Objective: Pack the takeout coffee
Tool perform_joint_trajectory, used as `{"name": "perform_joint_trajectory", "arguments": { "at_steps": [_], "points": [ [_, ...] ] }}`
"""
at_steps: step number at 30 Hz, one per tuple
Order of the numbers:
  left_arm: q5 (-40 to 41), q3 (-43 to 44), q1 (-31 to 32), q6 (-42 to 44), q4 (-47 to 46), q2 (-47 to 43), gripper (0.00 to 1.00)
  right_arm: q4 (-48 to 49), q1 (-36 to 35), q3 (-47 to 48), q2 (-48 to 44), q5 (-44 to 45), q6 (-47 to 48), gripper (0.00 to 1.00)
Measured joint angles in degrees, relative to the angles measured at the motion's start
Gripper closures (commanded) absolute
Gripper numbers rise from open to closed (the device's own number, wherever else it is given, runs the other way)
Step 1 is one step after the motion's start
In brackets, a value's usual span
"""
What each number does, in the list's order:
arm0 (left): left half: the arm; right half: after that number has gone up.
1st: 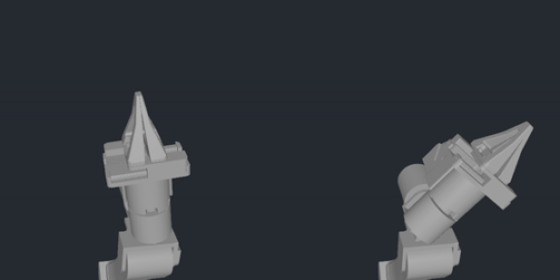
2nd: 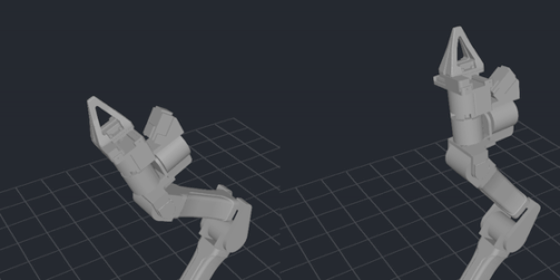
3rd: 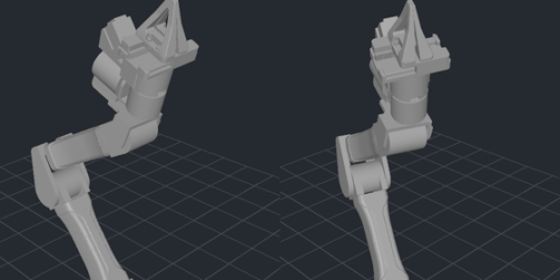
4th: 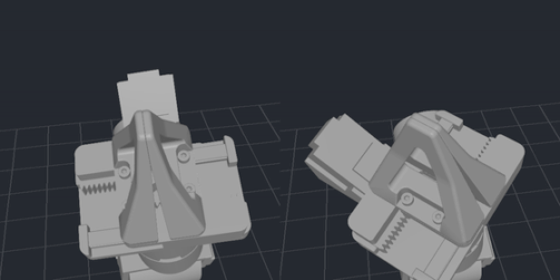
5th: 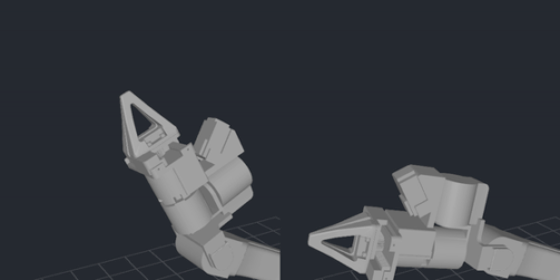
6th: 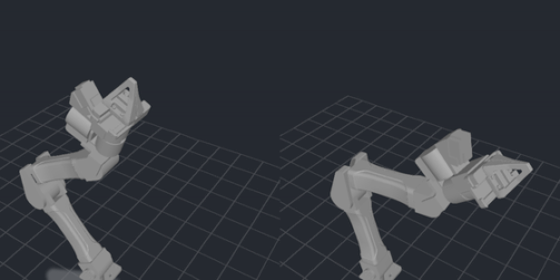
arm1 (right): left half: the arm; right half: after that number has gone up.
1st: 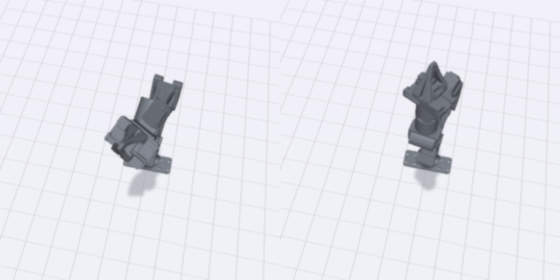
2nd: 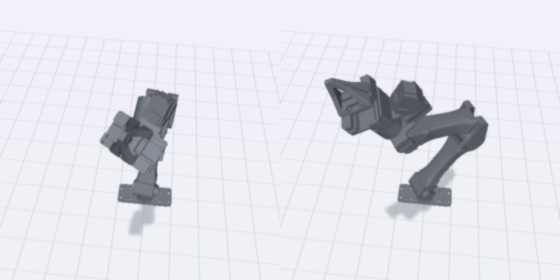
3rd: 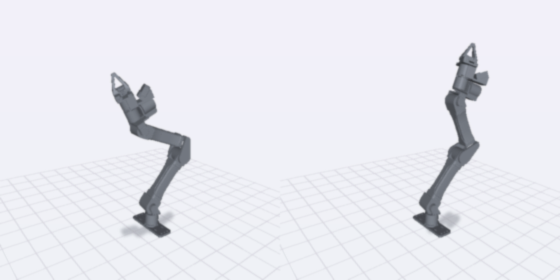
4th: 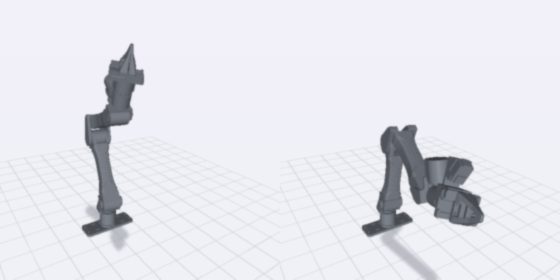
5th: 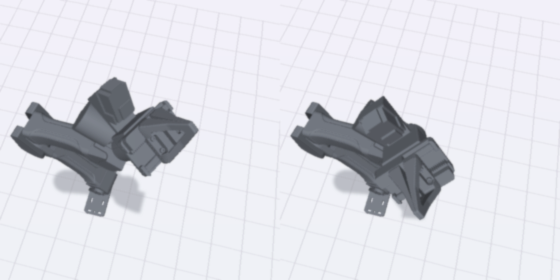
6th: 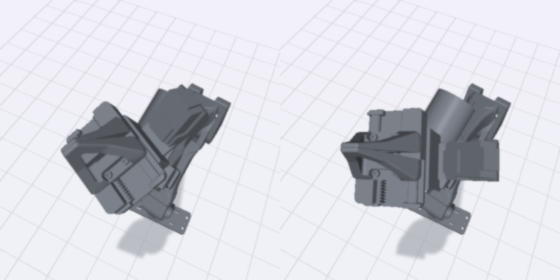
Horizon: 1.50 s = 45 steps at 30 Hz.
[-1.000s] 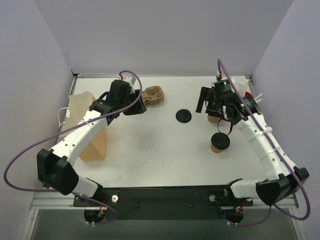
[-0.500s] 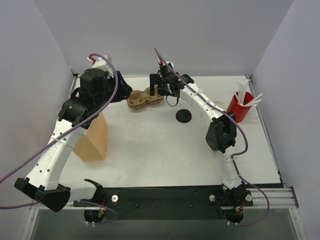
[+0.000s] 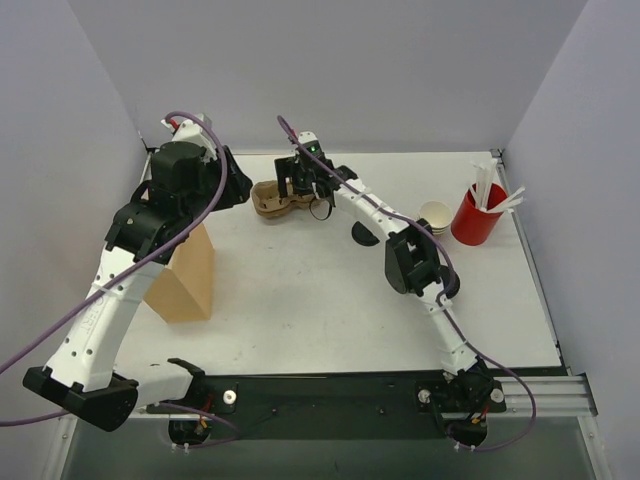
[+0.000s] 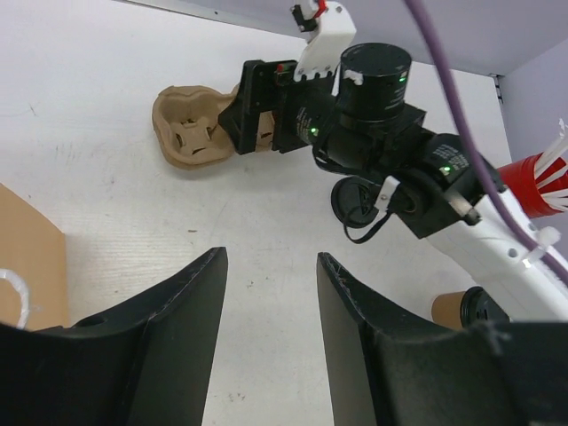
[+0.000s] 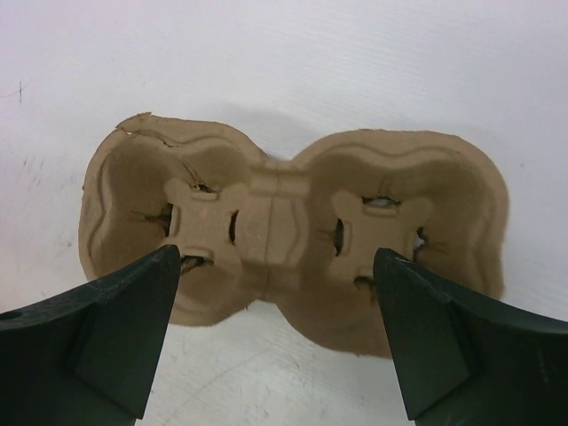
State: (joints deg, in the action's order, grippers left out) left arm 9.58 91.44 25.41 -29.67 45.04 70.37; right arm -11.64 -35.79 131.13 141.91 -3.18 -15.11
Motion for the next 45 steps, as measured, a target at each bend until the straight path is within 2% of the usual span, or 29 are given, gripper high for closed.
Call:
{"name": "perform_joint_trajectory", "arguments": {
  "at_steps": [8,12,19,21,27,45],
  "points": [
    [0.7,0.0,0.0,0.2,1.1,-0.7,0.45,5.3,-2.4,4.6,8.5,0.3,2.0,0.2],
    [0.8,0.0,-0.1,0.4,1.6,-0.7,0.45,5.8,-2.8,5.3,9.6,1.2,2.4,0.29],
    [0.8,0.0,-0.1,0.5,1.7,-0.4,0.45,5.0,-2.9,4.9,9.5,3.9,3.0,0.56],
    [0.8,0.0,-0.1,0.6,1.7,-0.4,0.45,5.5,-2.9,3.2,8.7,4.4,3.0,0.59],
    [0.8,0.0,-0.4,0.9,1.7,-0.3,0.45,4.5,-2.9,-3.1,4.2,6.2,3.1,0.58],
    [0.7,-1.3,-1.8,1.7,1.3,-0.4,0.45,4.1,-2.0,-5.9,1.6,6.9,4.0,0.52]
  ]
}}
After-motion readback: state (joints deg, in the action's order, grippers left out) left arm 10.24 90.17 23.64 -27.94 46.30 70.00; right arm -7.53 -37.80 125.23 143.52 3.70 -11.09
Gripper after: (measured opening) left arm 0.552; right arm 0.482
